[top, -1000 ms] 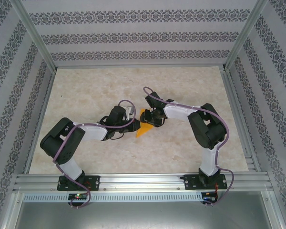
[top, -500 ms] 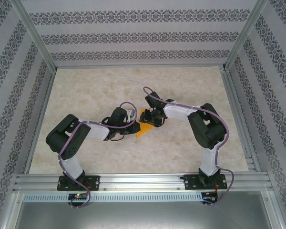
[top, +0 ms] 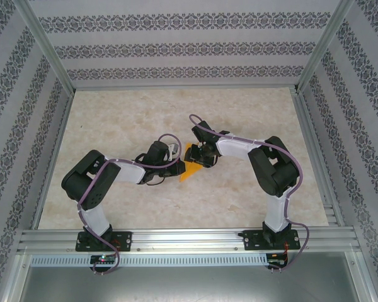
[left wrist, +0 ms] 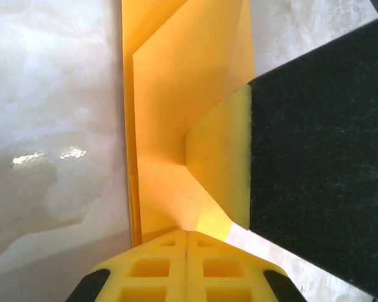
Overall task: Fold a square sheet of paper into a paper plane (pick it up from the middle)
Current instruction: Fourth fold the wing at the center of the table.
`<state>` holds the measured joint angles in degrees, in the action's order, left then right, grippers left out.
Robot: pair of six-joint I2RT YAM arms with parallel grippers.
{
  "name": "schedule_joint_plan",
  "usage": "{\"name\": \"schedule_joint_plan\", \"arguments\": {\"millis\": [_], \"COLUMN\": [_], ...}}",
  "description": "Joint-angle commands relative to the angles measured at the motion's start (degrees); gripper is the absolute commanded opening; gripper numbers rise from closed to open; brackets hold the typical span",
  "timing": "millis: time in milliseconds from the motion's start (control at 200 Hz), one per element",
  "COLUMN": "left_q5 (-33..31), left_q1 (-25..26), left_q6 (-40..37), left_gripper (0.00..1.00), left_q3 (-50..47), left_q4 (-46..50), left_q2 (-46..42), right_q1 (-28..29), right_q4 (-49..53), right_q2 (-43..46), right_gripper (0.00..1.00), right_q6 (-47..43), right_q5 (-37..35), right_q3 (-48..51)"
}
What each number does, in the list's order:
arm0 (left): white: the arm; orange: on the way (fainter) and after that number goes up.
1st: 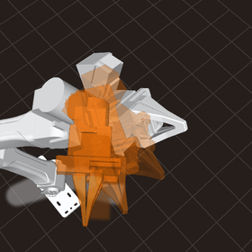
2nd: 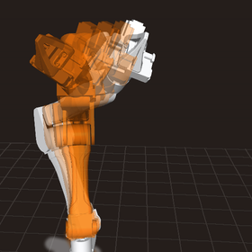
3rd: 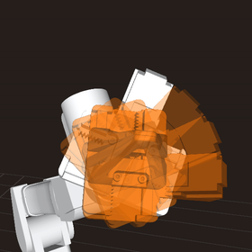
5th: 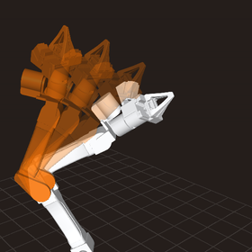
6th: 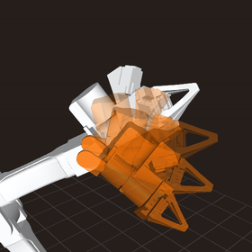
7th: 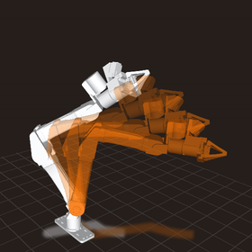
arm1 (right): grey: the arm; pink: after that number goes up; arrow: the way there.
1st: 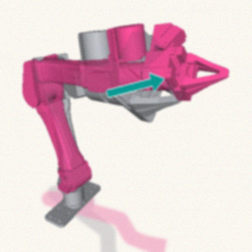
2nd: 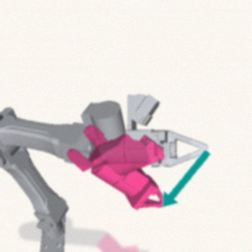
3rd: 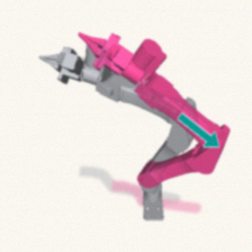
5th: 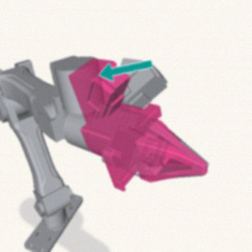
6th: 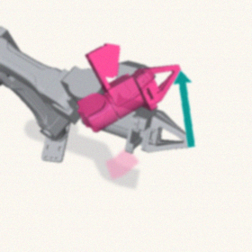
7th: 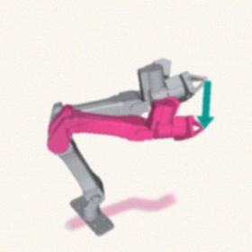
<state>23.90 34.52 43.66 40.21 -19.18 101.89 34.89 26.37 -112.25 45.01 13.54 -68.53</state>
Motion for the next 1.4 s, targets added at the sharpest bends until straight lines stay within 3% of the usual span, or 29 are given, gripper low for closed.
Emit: {"name": "schedule_joint_plan", "arguments": {"millis": [0,440,879,959,1089,1154,1394], "left_q5": [-0.87,-1.31,-2.12,-2.36,-2.2,-2.33,-2.29], "left_q1": [-0.4,-0.28,-0.33,-0.28,-0.29,-0.26,-0.27], "left_q6": [0.26,0.16,-1.16,-1.42,-1.59,-1.68,-1.56], "left_gripper": [0.02,0.01,0.0,0.0,0.0,0.0,0.0], "left_q3": [1.21,2.3,3.09,3.37,3.71,3.88,4.16], "left_q4": [1.9,5.91,11.59,12.46,13.01,13.37,14.04], "left_q2": [1.47,2.67,4.02,4.12,4.42,4.68,5.06], "right_q1": [0.48,0.26,-3.08,-3.08,-2.99,-2.67,-1.95], "right_q4": [2.74,3.07,-1.97,-5.13,-10.31,-12.59,-13.51], "right_q2": [-11.15,-8.93,10.91,12.53,11.52,10.43,5.07], "right_gripper": [0.53,0.53,0.52,0.45,0.19,0.11,0.04], "right_q6": [-0.98,-1.07,-4.24,-5.68,-6.69,-7.16,-8.07], "right_q5": [-6.15,-4.25,4.97,6.65,11.23,13.12,13.96], "right_q3": [5.33,4.92,1.75,3.72,6.27,6.91,6.06]}}
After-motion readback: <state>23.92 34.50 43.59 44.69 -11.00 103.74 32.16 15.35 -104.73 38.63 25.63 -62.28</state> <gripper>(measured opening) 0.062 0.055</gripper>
